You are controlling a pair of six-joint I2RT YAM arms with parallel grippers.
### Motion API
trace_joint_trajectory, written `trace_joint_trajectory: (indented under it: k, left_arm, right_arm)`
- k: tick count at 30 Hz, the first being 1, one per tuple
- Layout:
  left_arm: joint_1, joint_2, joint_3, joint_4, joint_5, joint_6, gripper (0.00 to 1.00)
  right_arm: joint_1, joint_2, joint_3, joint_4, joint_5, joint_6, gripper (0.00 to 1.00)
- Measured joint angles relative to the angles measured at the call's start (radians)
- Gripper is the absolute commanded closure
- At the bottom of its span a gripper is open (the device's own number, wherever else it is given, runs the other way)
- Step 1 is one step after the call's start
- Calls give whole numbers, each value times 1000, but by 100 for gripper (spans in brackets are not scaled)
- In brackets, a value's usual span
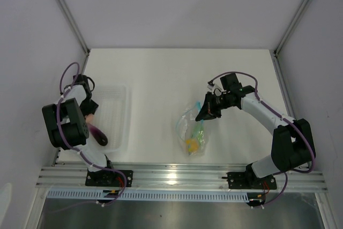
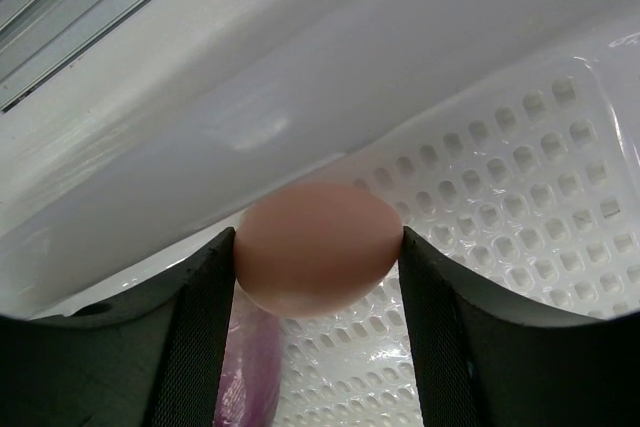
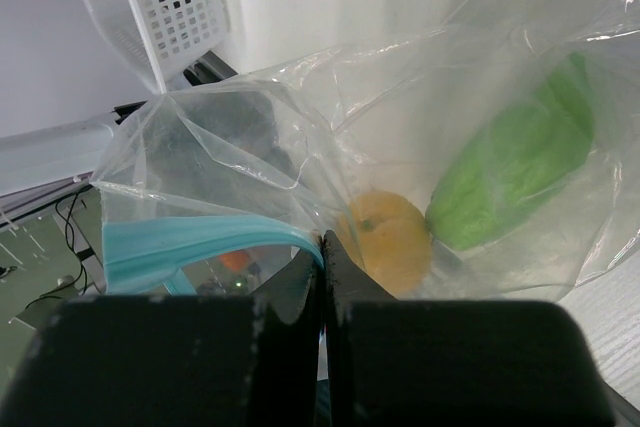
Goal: Place the food in the zip-top bag and seal the zipper
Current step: Pick up the fake food from the bin.
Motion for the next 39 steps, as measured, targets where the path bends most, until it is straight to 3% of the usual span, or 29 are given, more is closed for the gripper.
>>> trace_joint_trajectory:
  k: [11,24,32,34,39]
  left_arm:
    - [3,1,-6,10,-13,0,30]
    - [4,2,-6,34,-17,9,73]
    - [4,-1,-6,46,2,22,91]
    - [3,-6,-6,45,6,28,99]
    - [-4,-50,-6,43,30,35,99]
  right_arm:
    - [-3,0,-14,1,-1,0,100]
    - [-11,0,-15,1,-4,0,100]
    - [-11,0,-15,1,-4,0,100]
    - [-11,0,-15,1,-4,0,100]
    - [-11,0,-15,1,-4,0,100]
